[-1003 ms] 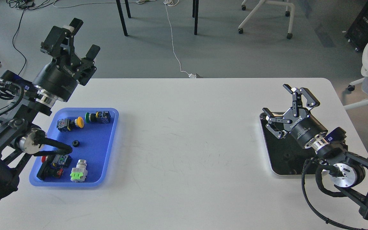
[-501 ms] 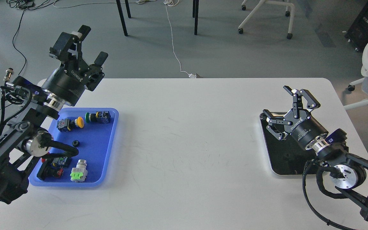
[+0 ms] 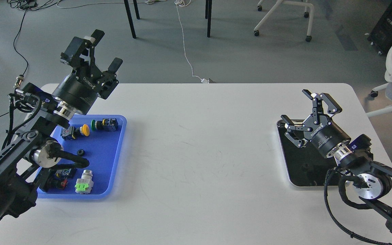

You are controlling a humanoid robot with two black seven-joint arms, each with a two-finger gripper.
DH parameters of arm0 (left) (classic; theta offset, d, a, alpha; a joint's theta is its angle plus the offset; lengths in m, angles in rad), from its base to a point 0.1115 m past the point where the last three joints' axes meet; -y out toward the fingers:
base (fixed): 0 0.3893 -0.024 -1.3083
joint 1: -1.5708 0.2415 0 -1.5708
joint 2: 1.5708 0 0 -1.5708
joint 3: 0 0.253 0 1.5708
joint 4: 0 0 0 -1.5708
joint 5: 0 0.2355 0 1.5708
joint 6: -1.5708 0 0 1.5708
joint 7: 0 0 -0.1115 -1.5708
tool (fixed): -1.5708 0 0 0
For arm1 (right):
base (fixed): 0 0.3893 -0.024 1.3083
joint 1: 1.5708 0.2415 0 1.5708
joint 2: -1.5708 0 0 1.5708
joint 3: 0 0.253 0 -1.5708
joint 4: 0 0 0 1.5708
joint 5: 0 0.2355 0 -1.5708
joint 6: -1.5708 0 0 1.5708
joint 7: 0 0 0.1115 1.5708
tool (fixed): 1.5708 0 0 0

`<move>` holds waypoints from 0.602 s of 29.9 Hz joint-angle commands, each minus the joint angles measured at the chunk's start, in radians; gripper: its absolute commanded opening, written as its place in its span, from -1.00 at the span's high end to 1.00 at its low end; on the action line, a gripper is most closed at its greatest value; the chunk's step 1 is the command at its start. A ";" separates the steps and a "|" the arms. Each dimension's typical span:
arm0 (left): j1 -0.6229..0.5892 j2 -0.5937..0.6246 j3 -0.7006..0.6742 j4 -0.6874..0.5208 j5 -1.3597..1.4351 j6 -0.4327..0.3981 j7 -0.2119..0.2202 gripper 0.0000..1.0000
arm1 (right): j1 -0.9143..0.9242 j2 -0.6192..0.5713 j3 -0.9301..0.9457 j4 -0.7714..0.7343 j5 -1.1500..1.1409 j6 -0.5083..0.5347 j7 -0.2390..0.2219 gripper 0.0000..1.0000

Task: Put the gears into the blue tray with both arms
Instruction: 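Raise the left gripper up away from the blue tray, then reach the right gripper down into the metal tray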

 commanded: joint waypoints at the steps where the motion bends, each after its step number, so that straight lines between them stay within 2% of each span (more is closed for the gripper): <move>1: 0.011 0.000 0.001 0.001 0.000 -0.007 0.000 -0.96 | 0.008 -0.073 0.000 0.015 -0.134 0.004 0.000 -0.97; 7: 0.015 0.000 0.001 0.001 0.000 -0.013 0.000 -0.96 | 0.018 -0.205 -0.002 0.024 -0.572 0.008 0.000 -0.97; 11: 0.014 -0.008 0.001 0.001 0.000 -0.013 0.000 -0.96 | 0.087 -0.288 -0.031 0.039 -0.879 0.008 0.000 -0.97; 14: 0.014 -0.017 0.003 0.003 0.000 -0.015 0.000 -0.96 | 0.208 -0.348 -0.135 0.061 -1.069 0.012 0.000 -0.99; 18: 0.014 -0.017 0.004 0.006 0.000 -0.021 0.006 -0.96 | 0.434 -0.365 -0.363 0.067 -1.218 0.016 0.000 -0.99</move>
